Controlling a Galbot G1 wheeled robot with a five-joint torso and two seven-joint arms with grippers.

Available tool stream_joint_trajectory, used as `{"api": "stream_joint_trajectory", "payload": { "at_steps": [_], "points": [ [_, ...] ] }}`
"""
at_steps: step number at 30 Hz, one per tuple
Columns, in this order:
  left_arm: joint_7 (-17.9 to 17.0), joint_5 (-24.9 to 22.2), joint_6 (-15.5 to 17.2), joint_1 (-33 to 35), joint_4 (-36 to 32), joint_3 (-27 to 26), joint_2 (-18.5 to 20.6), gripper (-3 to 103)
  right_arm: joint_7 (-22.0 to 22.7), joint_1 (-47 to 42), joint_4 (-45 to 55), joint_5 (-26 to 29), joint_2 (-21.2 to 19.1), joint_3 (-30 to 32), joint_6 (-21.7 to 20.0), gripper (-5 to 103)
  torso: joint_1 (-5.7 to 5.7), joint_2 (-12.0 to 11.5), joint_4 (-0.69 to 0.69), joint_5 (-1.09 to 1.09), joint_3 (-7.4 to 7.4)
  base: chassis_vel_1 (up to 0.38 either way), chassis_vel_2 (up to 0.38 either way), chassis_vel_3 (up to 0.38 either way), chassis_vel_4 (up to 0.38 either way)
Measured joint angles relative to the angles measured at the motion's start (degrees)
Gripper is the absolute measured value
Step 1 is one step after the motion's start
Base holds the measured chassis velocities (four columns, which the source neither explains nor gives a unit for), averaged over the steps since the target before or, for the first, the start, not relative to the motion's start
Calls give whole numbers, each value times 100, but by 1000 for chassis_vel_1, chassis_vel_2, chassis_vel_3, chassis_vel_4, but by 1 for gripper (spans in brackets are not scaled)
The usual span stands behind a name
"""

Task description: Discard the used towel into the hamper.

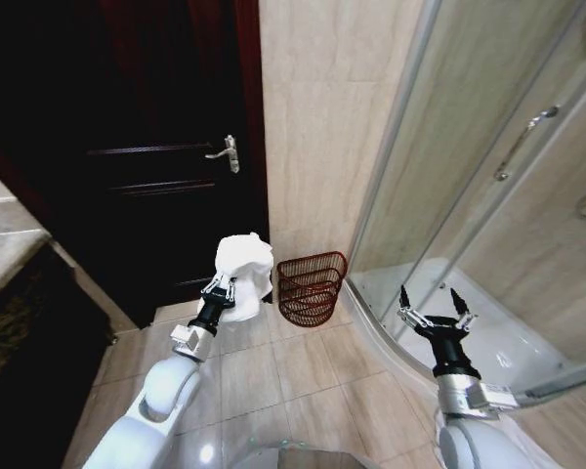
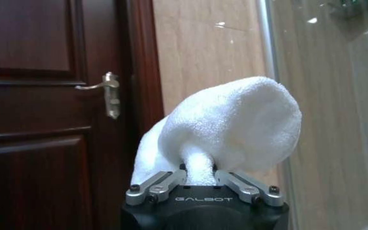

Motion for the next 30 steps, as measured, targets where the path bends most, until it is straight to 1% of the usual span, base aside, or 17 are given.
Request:
{"api": "stream_joint_trajectory", "payload": {
  "at_steps": [7, 11, 17, 30],
  "points": [
    [59, -9, -26, -11, 47, 16, -7, 7, 6, -5, 6, 0, -11, -1, -3, 100, -98, -222, 1, 0, -123, -60, -52, -50, -52],
    [64, -18, -33, -12, 59, 24, -15, 7, 9, 3, 6, 1, -17, -2, -10, 100, -127, -286, 0, 0, -158, -62, -54, -46, -62],
    [73, -37, -53, -21, 75, 29, -12, 7, 20, 7, 6, -1, -11, -33, -40, 100, -198, -470, 1, 0, -272, -7, -9, -7, -7],
    [115, -49, -162, -28, 175, 26, -22, 7, 46, 21, -5, -25, 5, -48, -47, 100, -310, -730, 1, 0, -419, 0, 0, 0, 0]
  ]
}}
